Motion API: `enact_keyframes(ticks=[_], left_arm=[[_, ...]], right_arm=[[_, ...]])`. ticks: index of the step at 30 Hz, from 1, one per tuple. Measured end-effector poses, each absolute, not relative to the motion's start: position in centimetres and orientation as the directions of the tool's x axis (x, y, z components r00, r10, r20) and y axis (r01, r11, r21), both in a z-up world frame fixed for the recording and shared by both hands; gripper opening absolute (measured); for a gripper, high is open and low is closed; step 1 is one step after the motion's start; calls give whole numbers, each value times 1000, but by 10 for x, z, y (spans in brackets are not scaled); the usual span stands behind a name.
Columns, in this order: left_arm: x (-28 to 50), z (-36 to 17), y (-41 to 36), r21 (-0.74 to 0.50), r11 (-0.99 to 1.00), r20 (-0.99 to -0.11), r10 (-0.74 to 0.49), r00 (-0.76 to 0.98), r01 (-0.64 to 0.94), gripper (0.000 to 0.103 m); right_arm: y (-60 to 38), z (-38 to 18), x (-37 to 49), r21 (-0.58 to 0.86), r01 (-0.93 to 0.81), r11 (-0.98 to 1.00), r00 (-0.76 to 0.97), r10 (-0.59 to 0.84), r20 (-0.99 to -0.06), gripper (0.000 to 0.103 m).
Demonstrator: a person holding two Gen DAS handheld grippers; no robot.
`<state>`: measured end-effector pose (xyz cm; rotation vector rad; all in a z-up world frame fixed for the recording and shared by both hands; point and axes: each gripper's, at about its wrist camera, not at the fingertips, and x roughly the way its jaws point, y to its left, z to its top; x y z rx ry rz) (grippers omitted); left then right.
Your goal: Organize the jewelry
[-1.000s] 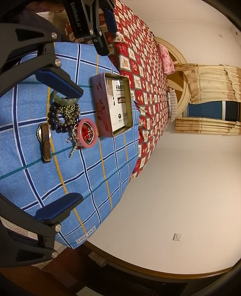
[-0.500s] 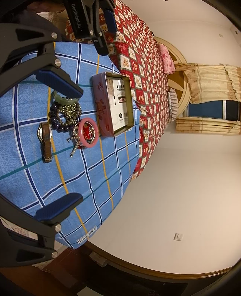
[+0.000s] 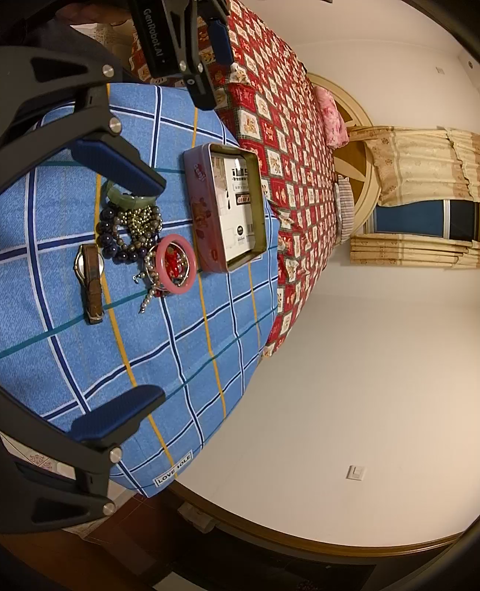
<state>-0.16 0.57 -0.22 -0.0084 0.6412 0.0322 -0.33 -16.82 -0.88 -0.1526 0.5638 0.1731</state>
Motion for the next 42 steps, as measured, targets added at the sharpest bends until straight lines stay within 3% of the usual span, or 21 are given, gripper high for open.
enact_keyframes(ticks=[35,38,42], left_arm=[[0,-3,5,13,999,-606,32,795,-30,81],[2,-13,6,66,997,-595,66,801,-33,80],[14,-42,4,93,995,-646,75,760,-18,80]], right_arm=[[-168,-10,-4,-95,-206,974,830,123,-544,103],[-170,-15,-3,-105,-210,972,830,120,-545,103],[-179,-39,8,-120,-192,974,806,87,-585,103]])
